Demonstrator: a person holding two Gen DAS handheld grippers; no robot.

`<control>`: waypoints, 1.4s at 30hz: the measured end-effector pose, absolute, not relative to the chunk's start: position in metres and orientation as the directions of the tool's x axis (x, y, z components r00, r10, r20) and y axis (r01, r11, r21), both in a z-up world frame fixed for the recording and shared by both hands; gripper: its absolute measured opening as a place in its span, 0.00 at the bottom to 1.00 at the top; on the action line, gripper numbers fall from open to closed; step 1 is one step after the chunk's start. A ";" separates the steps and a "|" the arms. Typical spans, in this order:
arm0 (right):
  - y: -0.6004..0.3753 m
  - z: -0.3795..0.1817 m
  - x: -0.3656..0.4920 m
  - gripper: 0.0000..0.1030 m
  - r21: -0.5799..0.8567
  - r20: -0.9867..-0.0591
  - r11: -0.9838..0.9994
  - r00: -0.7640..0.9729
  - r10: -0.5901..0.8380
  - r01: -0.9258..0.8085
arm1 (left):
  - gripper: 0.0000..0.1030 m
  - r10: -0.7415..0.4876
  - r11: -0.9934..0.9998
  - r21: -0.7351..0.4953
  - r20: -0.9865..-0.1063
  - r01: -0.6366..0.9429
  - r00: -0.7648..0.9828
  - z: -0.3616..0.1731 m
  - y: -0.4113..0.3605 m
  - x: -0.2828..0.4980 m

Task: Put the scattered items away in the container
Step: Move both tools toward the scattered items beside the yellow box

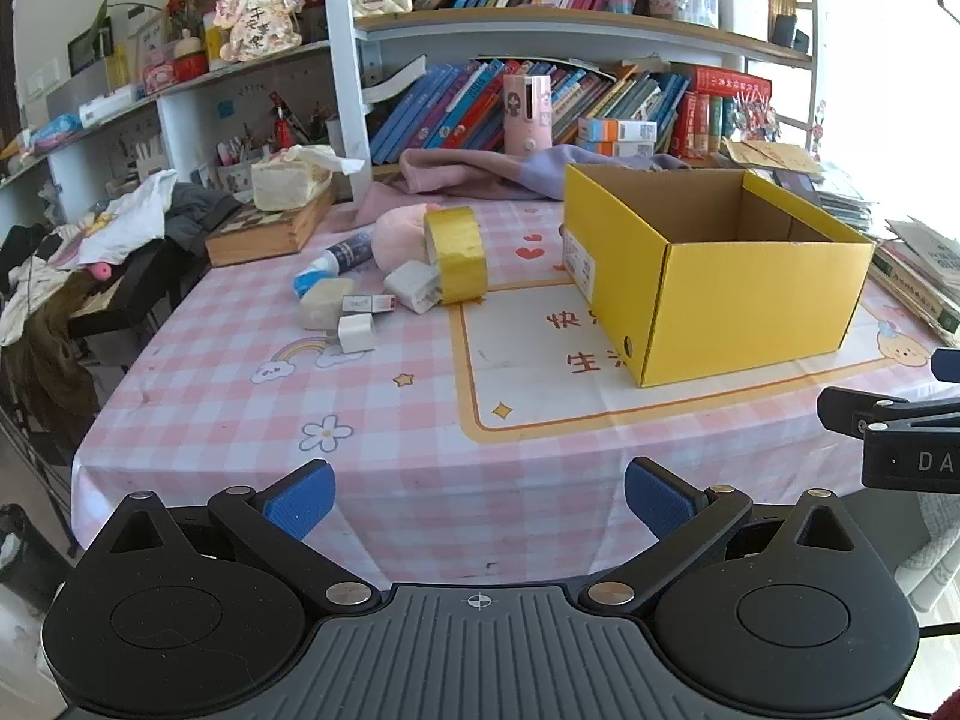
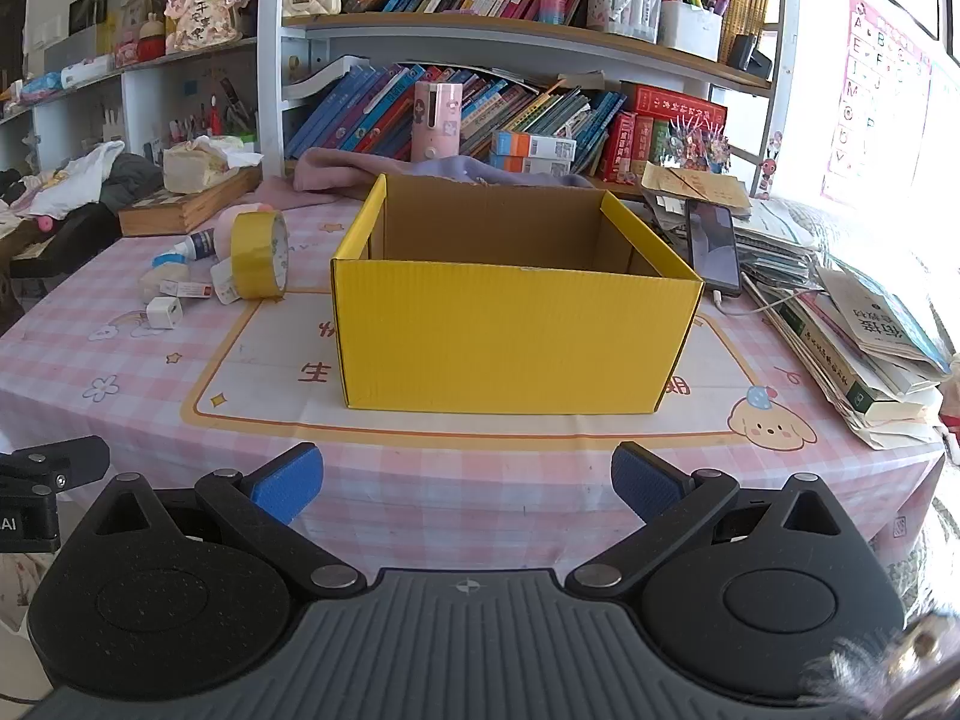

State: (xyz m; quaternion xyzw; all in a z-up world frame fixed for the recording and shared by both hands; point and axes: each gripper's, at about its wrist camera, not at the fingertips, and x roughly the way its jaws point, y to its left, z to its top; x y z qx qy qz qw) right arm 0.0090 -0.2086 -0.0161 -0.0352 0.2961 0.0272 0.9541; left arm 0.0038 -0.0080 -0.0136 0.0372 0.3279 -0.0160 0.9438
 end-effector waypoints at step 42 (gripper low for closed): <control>-0.178 -0.012 0.003 1.00 -0.089 -0.603 0.984 0.795 0.069 -0.154 | 1.00 -0.057 0.994 0.034 -0.646 0.103 0.762 -0.017 0.006 -0.001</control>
